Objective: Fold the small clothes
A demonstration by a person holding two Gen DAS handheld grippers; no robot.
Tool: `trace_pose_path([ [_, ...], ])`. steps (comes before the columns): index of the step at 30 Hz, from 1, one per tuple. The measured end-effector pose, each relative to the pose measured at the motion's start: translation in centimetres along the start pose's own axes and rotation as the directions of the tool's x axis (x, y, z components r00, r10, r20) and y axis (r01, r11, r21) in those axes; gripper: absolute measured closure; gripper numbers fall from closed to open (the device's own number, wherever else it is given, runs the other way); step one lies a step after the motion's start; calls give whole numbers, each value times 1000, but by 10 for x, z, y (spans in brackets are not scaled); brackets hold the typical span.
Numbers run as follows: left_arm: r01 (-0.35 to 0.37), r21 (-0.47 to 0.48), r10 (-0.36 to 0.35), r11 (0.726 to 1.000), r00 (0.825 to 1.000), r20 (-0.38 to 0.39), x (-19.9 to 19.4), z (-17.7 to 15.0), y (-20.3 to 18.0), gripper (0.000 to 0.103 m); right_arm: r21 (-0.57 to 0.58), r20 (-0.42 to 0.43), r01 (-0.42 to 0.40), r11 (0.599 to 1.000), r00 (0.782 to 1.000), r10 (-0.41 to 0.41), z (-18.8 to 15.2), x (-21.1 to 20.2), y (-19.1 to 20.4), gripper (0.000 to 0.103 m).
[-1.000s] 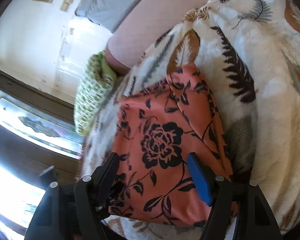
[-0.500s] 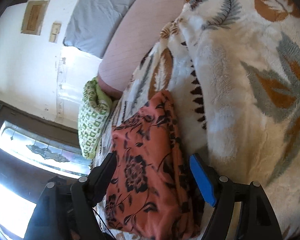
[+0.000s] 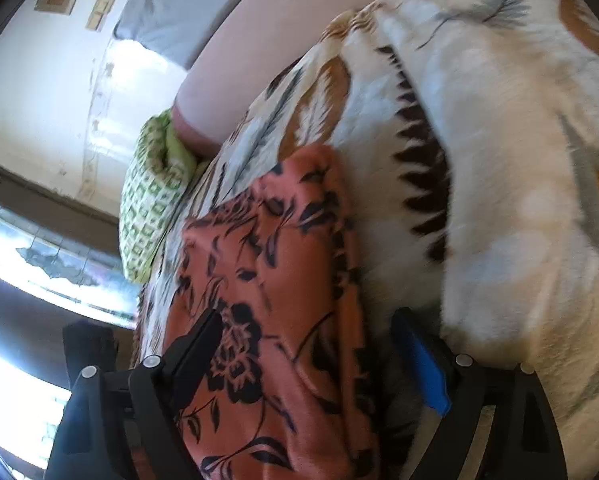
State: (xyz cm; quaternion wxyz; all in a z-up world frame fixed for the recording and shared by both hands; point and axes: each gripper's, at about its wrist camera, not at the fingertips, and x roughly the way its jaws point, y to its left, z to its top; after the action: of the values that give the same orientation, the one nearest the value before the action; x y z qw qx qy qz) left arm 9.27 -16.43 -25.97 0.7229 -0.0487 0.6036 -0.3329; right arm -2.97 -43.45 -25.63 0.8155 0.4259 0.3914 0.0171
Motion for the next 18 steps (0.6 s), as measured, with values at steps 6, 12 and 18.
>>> trace_pose_path([
  [6, 43, -31, -42, 999, 998, 41, -4, 1, 11, 12, -24, -88, -212, 977, 974, 209, -7, 10, 18, 14],
  [12, 58, -48, -56, 997, 997, 52, -5, 4, 20, 27, 102, -121, -199, 975, 970, 210, -4, 27, -1, 19],
  [18, 40, -41, -37, 998, 997, 71, -1, 7, 15, 26, -12, -139, -114, 993, 984, 111, -13, 28, 23, 31],
])
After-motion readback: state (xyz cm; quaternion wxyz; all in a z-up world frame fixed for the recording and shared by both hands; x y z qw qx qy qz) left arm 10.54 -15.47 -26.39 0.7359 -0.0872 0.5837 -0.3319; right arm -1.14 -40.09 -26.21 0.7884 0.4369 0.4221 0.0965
